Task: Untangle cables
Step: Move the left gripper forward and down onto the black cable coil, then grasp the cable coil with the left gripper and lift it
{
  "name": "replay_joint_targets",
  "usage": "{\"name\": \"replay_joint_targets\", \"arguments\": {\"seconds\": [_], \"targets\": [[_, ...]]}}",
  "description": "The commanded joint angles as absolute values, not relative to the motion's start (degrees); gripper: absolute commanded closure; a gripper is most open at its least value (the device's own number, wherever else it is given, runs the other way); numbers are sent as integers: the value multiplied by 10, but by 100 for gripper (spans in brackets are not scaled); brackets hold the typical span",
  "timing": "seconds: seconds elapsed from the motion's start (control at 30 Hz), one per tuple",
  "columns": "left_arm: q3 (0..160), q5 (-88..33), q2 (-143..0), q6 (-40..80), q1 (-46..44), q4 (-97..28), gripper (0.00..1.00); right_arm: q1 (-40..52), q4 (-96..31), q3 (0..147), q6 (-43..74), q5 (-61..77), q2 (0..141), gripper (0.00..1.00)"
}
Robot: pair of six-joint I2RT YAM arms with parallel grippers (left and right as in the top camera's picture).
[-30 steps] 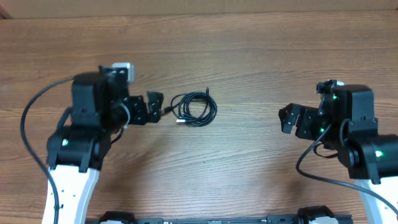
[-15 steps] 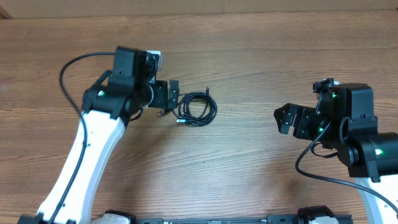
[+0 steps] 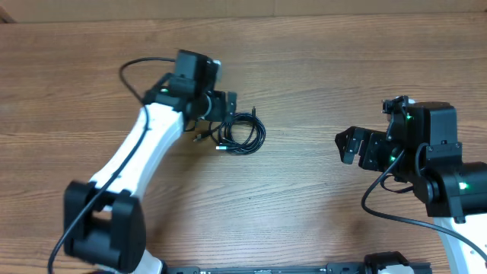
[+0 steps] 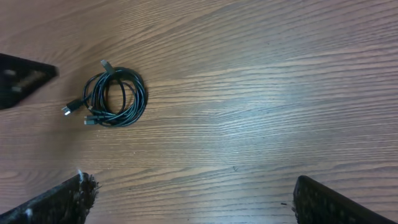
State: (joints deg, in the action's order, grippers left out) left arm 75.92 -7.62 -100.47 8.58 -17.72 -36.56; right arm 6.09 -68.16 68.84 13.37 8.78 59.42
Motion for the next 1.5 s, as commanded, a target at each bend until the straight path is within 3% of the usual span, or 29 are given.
{"name": "replay_joint_targets", "arguments": {"seconds": [0.0,0.57,0.8,1.13,1.4,1.47], "targets": [[770,-45,-1048,55,-200,-358,13,62,-679,705,135,91,592,0],[770,-41,-1166,59,-220,-338,28,62,-681,705,135,91,592,0],[770,-44,-1169,65,-236,-336,46,62,-681,705,135,91,592,0],[770,-42,-1169,69,-271,-338,55,62,-681,705,135,91,592,0],[770,-45,-1169,69,-286,-346,83,62,-681,705,135,91,592,0],[770,-45,-1169,69,-286,-346,95,62,-681,705,135,91,592,0]]}}
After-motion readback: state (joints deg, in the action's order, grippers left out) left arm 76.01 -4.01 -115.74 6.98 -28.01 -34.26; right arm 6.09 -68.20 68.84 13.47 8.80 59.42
